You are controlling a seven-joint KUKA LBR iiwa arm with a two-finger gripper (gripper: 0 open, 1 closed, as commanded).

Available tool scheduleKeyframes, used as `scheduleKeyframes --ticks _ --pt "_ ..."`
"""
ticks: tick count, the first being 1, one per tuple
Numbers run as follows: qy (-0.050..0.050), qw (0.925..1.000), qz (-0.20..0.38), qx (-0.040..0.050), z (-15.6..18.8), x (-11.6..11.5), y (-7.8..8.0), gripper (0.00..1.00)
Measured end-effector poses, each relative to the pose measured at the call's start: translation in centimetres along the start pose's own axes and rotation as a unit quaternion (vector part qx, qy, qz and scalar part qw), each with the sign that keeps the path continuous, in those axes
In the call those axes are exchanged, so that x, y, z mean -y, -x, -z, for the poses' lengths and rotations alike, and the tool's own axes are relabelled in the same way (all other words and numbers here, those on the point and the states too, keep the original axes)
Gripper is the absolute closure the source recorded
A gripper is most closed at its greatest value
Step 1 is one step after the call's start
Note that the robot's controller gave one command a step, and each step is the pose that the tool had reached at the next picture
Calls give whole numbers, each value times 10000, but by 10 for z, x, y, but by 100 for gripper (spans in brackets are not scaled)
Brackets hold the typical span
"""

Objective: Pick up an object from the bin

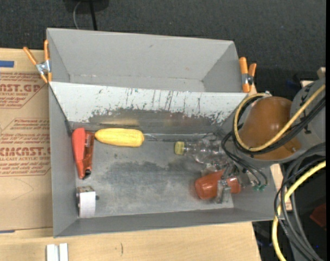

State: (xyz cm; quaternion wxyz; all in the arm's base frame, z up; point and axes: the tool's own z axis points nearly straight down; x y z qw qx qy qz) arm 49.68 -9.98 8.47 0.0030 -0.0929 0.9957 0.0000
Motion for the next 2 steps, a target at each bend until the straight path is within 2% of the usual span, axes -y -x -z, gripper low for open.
scheduleKeyframes --ticks 1,2 --pt "0 10000 0 1 0 0 0 100" --pt "-17 9998 197 43 186 4 6 100"
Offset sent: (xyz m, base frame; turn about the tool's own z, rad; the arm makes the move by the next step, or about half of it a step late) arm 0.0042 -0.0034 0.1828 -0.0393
